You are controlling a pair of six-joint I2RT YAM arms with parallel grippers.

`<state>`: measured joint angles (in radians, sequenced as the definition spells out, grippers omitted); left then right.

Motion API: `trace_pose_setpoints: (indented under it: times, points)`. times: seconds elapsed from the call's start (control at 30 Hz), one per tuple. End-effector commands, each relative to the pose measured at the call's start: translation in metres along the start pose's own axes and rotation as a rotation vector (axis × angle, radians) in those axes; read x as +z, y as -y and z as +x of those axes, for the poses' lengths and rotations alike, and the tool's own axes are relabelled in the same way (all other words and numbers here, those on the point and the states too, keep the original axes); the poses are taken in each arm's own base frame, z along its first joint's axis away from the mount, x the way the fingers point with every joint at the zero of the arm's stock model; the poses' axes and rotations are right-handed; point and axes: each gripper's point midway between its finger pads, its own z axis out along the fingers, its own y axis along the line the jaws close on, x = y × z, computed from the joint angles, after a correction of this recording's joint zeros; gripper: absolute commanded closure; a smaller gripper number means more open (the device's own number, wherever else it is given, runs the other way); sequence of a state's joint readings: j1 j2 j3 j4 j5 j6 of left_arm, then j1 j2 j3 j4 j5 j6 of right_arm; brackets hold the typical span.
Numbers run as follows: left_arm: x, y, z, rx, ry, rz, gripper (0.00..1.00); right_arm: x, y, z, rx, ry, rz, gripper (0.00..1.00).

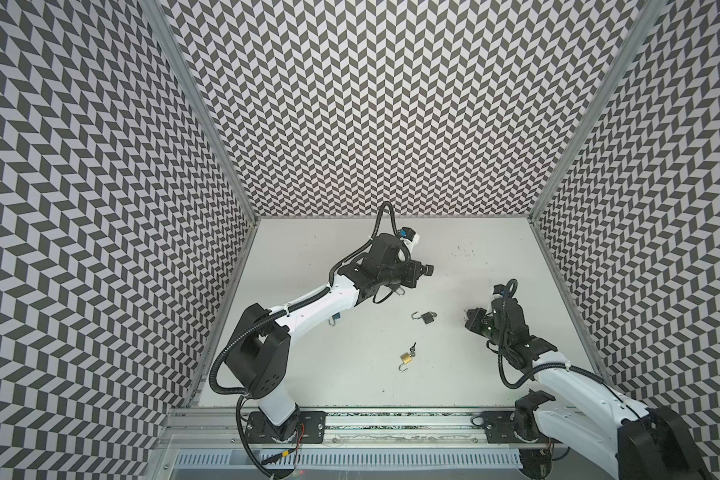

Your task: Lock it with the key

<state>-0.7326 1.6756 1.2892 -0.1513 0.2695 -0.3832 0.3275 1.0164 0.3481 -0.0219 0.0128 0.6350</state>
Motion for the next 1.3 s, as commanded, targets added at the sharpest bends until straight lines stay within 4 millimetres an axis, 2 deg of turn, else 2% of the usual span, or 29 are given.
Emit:
trace_pose_setpoints:
  times: [0.0,0.17,0.33,0.53,0.73,0.87,1.0,1.1,1.17,1.27]
  points:
    - [-0.006,-0.002,-0.012,0.035,0.029,-0.018,1.0,0.004,-0.016,-0.02,-0.024,0.044,-0.05,1.0]
    - [-0.011,-0.013,-0.009,0.015,0.033,-0.022,1.0,0.024,-0.016,-0.015,-0.025,-0.024,-0.034,1.0]
    - [-0.014,-0.015,-0.008,0.007,0.031,-0.019,1.0,0.046,-0.017,-0.007,-0.029,-0.103,-0.038,1.0]
    - [-0.016,-0.016,-0.006,-0.002,0.03,-0.01,1.0,0.056,-0.021,-0.013,-0.027,-0.09,-0.061,0.98]
    - [-0.017,-0.017,-0.003,-0.021,0.023,0.016,1.0,0.067,-0.017,-0.013,-0.017,-0.113,-0.06,0.89]
    - [-0.019,-0.018,-0.002,-0.03,0.021,0.035,1.0,0.069,-0.017,-0.013,-0.011,-0.121,-0.069,0.76]
    - [-0.028,-0.019,-0.005,-0.036,0.041,0.072,1.0,0.062,-0.022,-0.018,-0.012,-0.111,-0.077,0.63]
    - [-0.042,-0.019,-0.011,-0.059,0.073,0.096,1.0,0.043,-0.031,-0.036,-0.032,-0.05,-0.092,0.57]
    - [-0.056,-0.018,-0.015,-0.055,0.106,0.118,1.0,0.025,-0.046,-0.048,-0.056,-0.003,-0.152,0.55]
    - [-0.077,-0.011,-0.018,-0.051,0.143,0.181,1.0,-0.01,-0.088,-0.061,-0.098,0.05,-0.359,0.53]
